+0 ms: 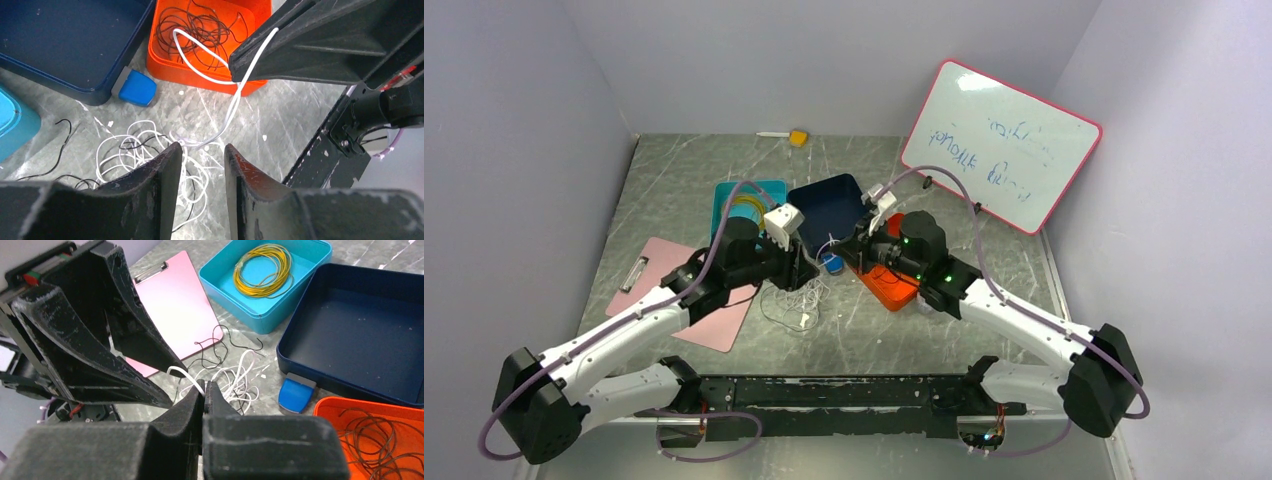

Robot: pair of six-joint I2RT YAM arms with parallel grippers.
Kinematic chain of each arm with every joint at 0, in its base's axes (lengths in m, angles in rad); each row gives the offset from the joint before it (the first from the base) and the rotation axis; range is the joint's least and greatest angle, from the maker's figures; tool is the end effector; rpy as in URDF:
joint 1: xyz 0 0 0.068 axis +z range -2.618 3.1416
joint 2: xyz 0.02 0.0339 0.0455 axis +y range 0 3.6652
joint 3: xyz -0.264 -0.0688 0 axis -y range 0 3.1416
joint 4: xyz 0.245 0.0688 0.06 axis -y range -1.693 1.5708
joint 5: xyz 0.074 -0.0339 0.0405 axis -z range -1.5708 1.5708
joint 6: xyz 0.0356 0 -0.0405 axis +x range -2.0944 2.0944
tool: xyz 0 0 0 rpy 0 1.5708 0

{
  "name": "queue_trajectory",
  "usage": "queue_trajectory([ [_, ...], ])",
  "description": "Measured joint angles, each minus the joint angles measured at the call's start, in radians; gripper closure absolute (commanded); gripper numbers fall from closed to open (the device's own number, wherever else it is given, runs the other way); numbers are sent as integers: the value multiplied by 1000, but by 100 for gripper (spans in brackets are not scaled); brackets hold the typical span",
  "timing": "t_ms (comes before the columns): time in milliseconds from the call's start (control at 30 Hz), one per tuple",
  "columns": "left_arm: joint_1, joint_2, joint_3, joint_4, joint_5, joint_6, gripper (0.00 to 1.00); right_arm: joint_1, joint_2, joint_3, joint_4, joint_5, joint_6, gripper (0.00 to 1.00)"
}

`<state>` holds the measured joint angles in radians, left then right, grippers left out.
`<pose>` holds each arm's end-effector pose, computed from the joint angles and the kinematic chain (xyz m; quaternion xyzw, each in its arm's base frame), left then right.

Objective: Untangle the cables

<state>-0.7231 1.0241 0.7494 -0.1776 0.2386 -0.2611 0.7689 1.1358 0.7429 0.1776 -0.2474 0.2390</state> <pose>0.1688 -0.1602 0.2829 0.2542 0.8048 -0.3378 0.4166 0.1837 0.1899 0.2914 -0.2771 0.7258 0.3846 0.4985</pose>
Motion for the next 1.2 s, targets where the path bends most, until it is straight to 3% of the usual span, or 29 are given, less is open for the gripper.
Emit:
queue_trajectory([
  [533, 0, -89, -108, 307, -14, -90, 57, 0, 73, 51, -84, 37, 84, 100],
  [833, -1, 12, -116, 373, -30, -95, 59, 0, 70, 76, -93, 30, 102, 100],
  [1200, -43, 179, -151, 420, -163, -112, 70, 0, 0, 126, -151, 54, 97, 100],
])
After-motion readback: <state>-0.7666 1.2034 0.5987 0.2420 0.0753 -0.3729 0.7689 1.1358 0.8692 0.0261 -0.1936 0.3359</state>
